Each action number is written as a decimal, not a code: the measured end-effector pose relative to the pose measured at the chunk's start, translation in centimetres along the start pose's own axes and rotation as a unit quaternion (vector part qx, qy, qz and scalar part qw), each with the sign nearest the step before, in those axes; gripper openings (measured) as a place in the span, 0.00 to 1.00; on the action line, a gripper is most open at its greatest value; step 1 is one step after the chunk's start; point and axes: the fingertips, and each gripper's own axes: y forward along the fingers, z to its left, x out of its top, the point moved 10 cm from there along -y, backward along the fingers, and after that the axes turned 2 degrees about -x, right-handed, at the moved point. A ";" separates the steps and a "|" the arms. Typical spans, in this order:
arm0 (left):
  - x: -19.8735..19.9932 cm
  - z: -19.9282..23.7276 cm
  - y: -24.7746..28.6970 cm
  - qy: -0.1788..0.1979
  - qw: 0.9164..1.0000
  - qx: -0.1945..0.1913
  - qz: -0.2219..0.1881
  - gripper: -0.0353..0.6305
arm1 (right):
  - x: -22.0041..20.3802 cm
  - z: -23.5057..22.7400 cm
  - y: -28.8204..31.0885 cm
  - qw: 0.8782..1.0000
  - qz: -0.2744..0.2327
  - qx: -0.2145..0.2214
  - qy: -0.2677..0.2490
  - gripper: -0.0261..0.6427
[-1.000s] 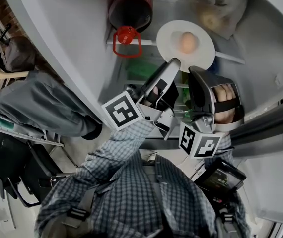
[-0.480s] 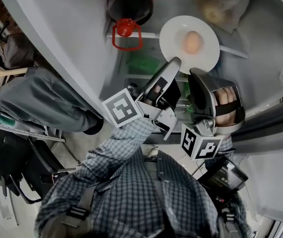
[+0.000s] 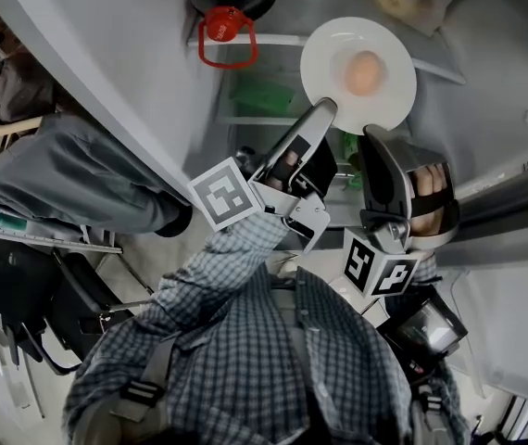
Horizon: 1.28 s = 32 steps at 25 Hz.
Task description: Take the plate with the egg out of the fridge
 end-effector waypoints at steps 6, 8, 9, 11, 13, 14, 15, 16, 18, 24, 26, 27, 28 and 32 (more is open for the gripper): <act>-1.5 -0.3 -1.0 -0.029 1.000 0.005 0.005 0.13 | 0.0 0.5 -2.1 1.000 -0.001 0.001 -0.004 0.07; -2.0 -0.3 -1.5 -0.034 0.999 0.010 0.006 0.13 | 0.0 1.0 -2.7 1.000 -0.002 0.006 -0.006 0.07; -2.2 -0.2 -1.8 -0.034 0.999 0.012 0.007 0.13 | 0.1 1.2 -2.9 1.000 -0.002 0.010 -0.006 0.07; -2.4 -0.1 -2.4 -0.034 0.999 0.018 0.008 0.13 | 0.3 1.7 -3.3 1.000 -0.004 0.017 -0.005 0.07; -2.7 0.1 -3.2 -0.040 0.999 0.024 0.007 0.12 | 0.5 2.2 -3.7 1.000 -0.006 0.027 0.000 0.07; -2.8 0.3 -3.6 -0.045 0.999 0.028 0.006 0.12 | 0.6 2.5 -3.9 0.999 -0.007 0.032 0.003 0.07; -3.1 0.4 -4.0 -0.050 0.998 0.032 0.005 0.12 | 0.6 2.7 -4.1 0.999 -0.007 0.038 0.007 0.07; -3.3 0.6 -4.4 -0.055 0.998 0.037 0.005 0.12 | 0.6 3.1 -4.3 0.999 -0.008 0.044 0.010 0.07; -3.8 1.1 -5.1 -0.059 0.997 0.045 0.007 0.12 | 0.5 3.8 -4.7 0.998 -0.007 0.056 0.016 0.07; -4.9 3.2 -7.4 -0.064 0.996 0.064 0.018 0.12 | 0.4 5.7 -5.5 0.993 -0.002 0.093 0.067 0.08; -5.2 4.3 -8.8 -0.053 0.996 0.066 0.024 0.12 | 0.4 6.2 -5.7 0.989 -0.003 0.116 0.095 0.08; -5.3 4.3 -9.0 -0.051 0.996 0.070 0.028 0.12 | 0.4 6.4 -5.9 0.986 -0.003 0.127 0.107 0.09; -5.3 3.8 -8.9 -0.053 0.995 0.078 0.032 0.12 | 0.4 6.6 -6.1 0.984 -0.004 0.136 0.117 0.09; -5.3 3.5 -9.7 -0.064 0.993 0.098 0.034 0.12 | 0.8 7.4 -6.4 0.980 -0.002 0.153 0.124 0.09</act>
